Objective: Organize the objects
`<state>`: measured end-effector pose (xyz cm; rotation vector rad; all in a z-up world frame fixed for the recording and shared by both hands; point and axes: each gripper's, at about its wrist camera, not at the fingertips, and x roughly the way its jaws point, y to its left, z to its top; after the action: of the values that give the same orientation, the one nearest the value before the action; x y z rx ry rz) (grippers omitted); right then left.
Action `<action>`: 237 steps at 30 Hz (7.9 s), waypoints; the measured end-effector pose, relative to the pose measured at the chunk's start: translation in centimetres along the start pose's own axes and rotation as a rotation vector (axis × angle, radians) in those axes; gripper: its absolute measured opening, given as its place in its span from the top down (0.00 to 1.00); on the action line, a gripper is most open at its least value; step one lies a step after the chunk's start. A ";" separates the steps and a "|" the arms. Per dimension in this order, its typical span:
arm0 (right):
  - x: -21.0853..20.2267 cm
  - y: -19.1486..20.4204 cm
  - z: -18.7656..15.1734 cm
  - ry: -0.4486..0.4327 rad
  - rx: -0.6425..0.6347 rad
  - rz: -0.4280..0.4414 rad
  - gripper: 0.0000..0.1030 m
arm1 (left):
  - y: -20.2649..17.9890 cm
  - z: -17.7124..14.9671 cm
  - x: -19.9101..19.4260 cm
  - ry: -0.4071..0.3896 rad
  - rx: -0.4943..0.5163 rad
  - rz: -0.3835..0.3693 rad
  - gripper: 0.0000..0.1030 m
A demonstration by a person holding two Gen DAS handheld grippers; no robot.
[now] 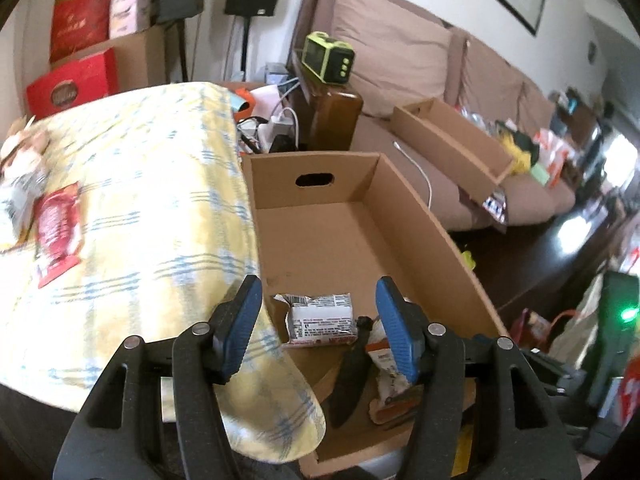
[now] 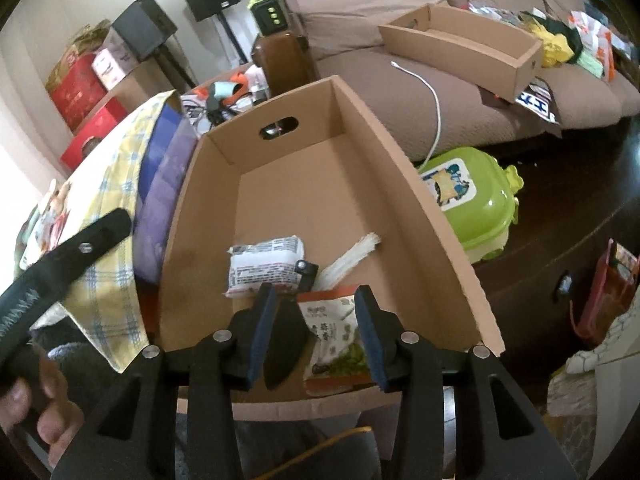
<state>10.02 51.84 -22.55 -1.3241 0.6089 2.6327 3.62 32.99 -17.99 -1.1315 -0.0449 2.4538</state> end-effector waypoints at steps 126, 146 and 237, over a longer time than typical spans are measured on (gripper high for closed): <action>0.1 34.9 -0.4 0.169 -0.219 0.410 0.77 | 44.6 -1.9 -17.7 0.148 -0.027 0.073 0.23; 0.0 32.7 0.7 0.169 -0.159 0.410 0.76 | 40.2 -3.0 -15.8 0.211 0.151 -0.061 0.79; 9.5 39.5 2.1 0.322 -0.249 0.601 0.79 | 54.7 -18.6 -21.1 -0.160 -1.159 -0.389 0.28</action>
<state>-8.83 16.17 -17.31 -1.9190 0.8575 3.0558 8.90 -27.71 -26.55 -1.1192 -1.7153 2.0657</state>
